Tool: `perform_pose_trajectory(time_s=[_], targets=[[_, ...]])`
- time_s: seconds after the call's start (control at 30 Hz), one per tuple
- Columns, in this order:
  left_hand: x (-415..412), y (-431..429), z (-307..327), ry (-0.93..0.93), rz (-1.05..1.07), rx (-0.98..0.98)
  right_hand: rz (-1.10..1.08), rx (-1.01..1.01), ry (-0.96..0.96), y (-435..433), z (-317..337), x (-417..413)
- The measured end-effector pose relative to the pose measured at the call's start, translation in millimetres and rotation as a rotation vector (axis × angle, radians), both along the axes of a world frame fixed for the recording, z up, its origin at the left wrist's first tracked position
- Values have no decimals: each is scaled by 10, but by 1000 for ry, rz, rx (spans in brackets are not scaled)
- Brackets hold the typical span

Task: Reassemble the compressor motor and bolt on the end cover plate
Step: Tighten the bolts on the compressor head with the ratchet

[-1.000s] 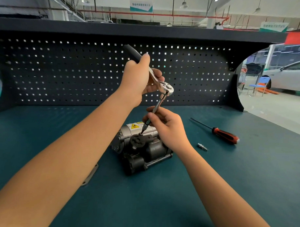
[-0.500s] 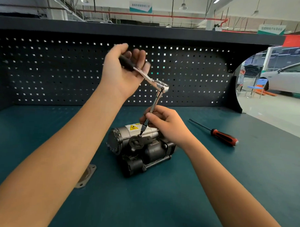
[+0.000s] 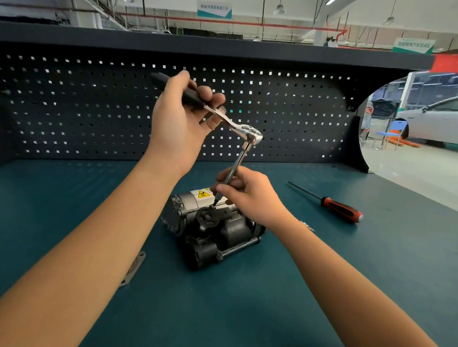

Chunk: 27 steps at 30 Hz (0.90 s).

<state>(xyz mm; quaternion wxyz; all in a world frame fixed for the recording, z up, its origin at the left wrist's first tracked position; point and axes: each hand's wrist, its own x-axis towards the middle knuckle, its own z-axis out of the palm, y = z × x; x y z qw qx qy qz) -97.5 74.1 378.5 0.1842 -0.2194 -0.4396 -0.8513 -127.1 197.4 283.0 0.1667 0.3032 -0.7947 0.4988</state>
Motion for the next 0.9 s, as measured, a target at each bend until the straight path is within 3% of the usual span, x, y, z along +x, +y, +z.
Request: perform_pose_trajectory(time_s=[0.1, 0.2, 0.33, 0.57, 0.7, 0.9], targets=[[350, 81, -291, 313, 298, -357, -39, -57, -14, -22, -30, 2], [557, 158, -643, 637, 413, -662, -106, -4, 133, -28, -29, 27], [491, 80, -634, 541, 311, -440, -46, -61, 33, -23, -21, 44], [328, 136, -449, 388, 416, -192, -1, -60, -3, -23, -47, 16], [257, 203, -275, 255, 274, 50, 36, -105, -45, 9, -100, 30], [-34, 139, 5, 49, 110, 140, -2, -138, -25, -10, -176, 80]])
